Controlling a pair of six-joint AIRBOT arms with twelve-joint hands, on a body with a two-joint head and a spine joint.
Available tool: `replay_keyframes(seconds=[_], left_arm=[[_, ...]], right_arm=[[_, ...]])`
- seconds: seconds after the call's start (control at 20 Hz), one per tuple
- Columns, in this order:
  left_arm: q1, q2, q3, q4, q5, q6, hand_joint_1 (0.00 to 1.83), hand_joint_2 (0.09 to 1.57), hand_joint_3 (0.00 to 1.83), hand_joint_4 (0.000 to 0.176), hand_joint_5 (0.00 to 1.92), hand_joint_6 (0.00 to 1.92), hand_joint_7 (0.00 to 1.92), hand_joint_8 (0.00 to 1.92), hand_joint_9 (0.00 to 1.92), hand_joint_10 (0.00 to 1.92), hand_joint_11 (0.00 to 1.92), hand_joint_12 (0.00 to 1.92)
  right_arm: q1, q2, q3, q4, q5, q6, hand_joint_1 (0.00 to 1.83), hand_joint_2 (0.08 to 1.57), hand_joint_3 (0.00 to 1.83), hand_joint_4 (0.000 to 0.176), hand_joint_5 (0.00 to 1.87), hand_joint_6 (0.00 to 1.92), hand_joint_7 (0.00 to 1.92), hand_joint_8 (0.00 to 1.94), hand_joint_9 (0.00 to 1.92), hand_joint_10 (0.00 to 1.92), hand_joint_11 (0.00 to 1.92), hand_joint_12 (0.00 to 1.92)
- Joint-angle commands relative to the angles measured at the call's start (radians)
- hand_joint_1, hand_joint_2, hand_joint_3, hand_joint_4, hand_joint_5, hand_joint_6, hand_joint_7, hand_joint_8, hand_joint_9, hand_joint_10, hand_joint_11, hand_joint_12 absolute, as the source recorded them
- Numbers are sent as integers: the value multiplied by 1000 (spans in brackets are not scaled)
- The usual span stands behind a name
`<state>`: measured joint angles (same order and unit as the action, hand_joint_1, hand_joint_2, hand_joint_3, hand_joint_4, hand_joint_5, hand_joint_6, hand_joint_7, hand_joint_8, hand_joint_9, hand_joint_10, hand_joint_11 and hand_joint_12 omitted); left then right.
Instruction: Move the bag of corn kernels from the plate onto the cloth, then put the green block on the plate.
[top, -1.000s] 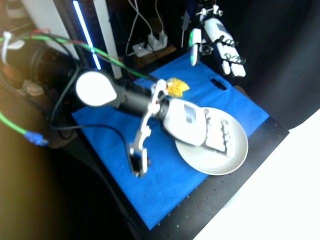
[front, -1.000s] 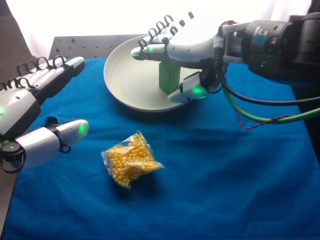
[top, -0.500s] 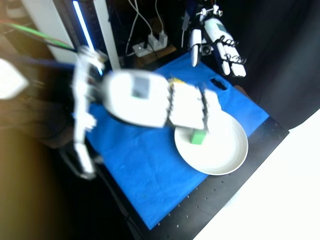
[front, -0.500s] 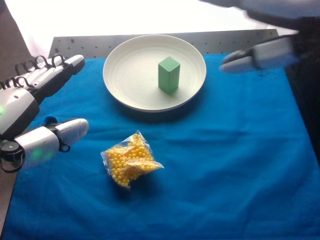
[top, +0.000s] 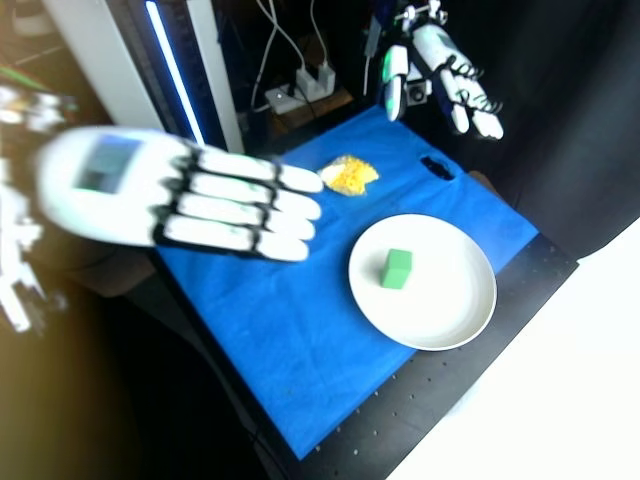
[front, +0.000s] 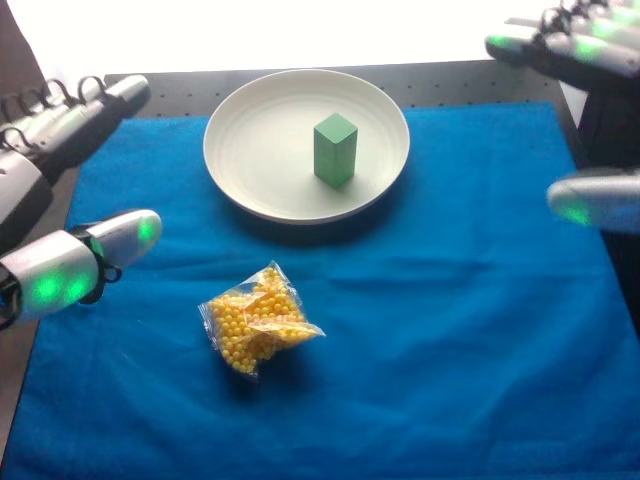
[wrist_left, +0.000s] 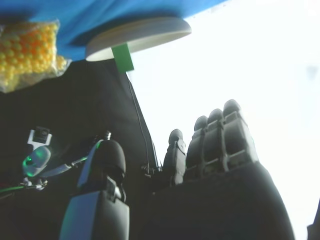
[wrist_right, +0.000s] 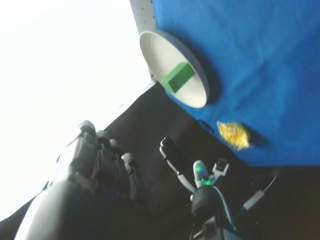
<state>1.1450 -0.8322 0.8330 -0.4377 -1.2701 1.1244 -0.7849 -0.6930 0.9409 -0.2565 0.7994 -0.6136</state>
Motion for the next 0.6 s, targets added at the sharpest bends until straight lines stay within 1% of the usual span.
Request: replay_keyframes(seconds=[0.0, 0.05, 0.1, 0.15, 0.2, 0.25, 0.3, 0.35, 0.4, 0.45, 0.5, 0.55], left_arm=[[-5, 12, 0, 27, -154, -7, 298, 1287, 5, 176, 30, 3, 0, 0, 0, 0, 1, 0], [-5, 21, -4, 34, -167, -6, 268, 1304, 11, 175, 5, 0, 0, 0, 0, 0, 0, 0], [-5, 27, -6, 39, -177, -6, 290, 1295, 4, 176, 0, 0, 0, 0, 0, 0, 0, 0], [-5, 34, -9, 45, -184, -6, 334, 1280, 0, 176, 0, 0, 0, 0, 0, 0, 0, 0], [-5, 39, -11, 48, -190, -5, 389, 1277, 0, 169, 0, 0, 0, 0, 0, 0, 0, 0], [-5, 42, -12, 49, -193, -5, 426, 1275, 0, 160, 0, 0, 0, 0, 0, 0, 0, 0], [-5, 47, -14, 52, -200, -5, 435, 1276, 0, 143, 0, 0, 0, 0, 0, 0, 0, 0], [-4, 53, -15, 55, -210, -3, 423, 1282, 0, 155, 0, 0, 0, 0, 0, 0, 0, 0], [-4, 61, -17, 56, -223, -1, 387, 1266, 0, 172, 0, 0, 0, 0, 0, 0, 0, 0], [-4, 70, -20, 56, -246, 3, 439, 1267, 0, 174, 0, 0, 0, 0, 0, 0, 0, 0], [-4, 78, -21, 56, -268, 10, 420, 1273, 0, 158, 0, 0, 0, 0, 0, 0, 0, 0], [-4, 89, -19, 56, -282, 13, 479, 1307, 11, 148, 0, 0, 0, 0, 0, 0, 0, 0]], right_arm=[[-9, 10, -6, 67, 195, -9, 275, 1252, 22, 104, 0, 0, 0, 0, 0, 0, 0, 0], [-57, 25, -23, 124, 259, -49, 259, 1245, 16, 115, 0, 0, 0, 0, 0, 0, 0, 0], [-89, 42, -43, 165, 301, -88, 250, 1232, 9, 107, 0, 0, 0, 0, 0, 0, 0, 0], [-115, 56, -59, 194, 347, -115, 294, 1239, 10, 82, 0, 0, 0, 0, 0, 0, 0, 0], [-131, 59, -62, 207, 373, -116, 296, 1229, 4, 86, 0, 0, 0, 0, 0, 0, 0, 0], [-138, 60, -63, 215, 389, -116, 300, 1236, 7, 69, 0, 0, 0, 0, 0, 0, 0, 0], [-145, 65, -65, 224, 410, -116, 278, 1237, 7, 68, 0, 0, 0, 0, 0, 0, 0, 0], [-148, 69, -66, 230, 426, -116, 277, 1242, 9, 65, 0, 0, 0, 0, 0, 0, 0, 0], [-150, 72, -67, 236, 449, -116, 348, 1228, 1, 86, 0, 0, 0, 0, 0, 0, 0, 0], [-153, 77, -67, 244, 480, -116, 397, 1222, 0, 85, 0, 0, 0, 0, 0, 0, 0, 0], [-156, 83, -68, 253, 511, -123, 417, 1221, 0, 89, 0, 0, 0, 0, 0, 0, 0, 0], [-157, 93, -71, 274, 551, -144, 426, 1240, 6, 64, 0, 0, 0, 0, 0, 0, 0, 0]])
